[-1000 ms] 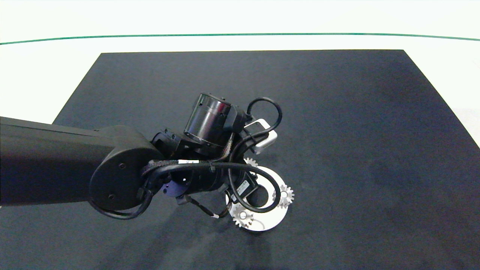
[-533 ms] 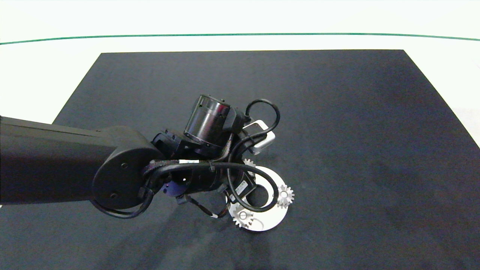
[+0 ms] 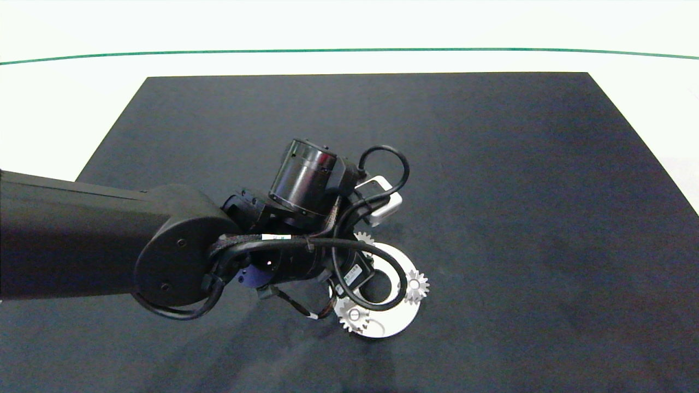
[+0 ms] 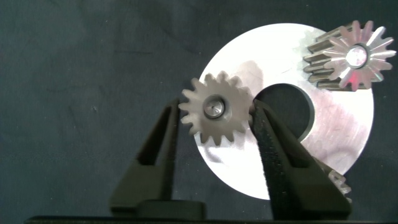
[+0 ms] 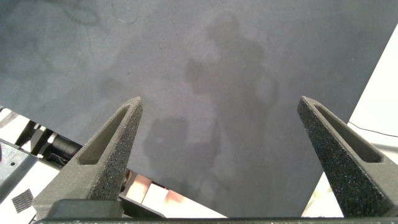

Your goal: Install three planetary gears onto the carrier pins

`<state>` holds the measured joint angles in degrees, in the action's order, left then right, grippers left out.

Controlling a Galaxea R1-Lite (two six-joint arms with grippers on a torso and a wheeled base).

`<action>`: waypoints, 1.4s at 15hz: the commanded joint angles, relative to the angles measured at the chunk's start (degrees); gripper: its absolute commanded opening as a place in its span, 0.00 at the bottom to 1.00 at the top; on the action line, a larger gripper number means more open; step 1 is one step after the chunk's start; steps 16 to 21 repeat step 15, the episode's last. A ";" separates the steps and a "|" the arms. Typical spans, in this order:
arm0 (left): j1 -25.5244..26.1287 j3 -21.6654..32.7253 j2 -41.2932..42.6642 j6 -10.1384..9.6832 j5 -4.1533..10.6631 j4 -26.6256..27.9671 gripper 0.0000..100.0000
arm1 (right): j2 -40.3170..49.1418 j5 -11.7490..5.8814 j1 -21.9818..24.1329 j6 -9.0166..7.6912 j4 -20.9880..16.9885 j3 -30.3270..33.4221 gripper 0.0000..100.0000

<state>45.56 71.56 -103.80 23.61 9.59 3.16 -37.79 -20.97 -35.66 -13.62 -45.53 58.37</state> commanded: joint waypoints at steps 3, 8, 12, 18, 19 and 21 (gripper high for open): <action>-0.12 0.07 -0.08 0.12 0.16 -0.08 1.00 | 0.00 -0.21 -0.03 -0.09 -0.26 -0.01 1.00; -9.35 0.34 8.18 -2.43 0.34 0.36 1.00 | -0.09 -1.18 0.33 -0.01 -0.26 0.08 1.00; -26.04 -1.33 20.13 -4.01 4.82 5.28 1.00 | -1.85 -3.38 7.62 -0.18 0.97 0.25 1.00; -36.15 -9.86 32.08 -4.63 6.67 5.10 1.00 | -1.32 -5.14 15.27 -0.36 3.87 0.34 1.00; -36.15 -9.86 32.08 -4.63 6.67 5.10 1.00 | -1.32 -5.14 15.27 -0.36 3.87 0.34 1.00; -36.15 -9.86 32.08 -4.63 6.67 5.10 1.00 | -1.32 -5.14 15.27 -0.36 3.87 0.34 1.00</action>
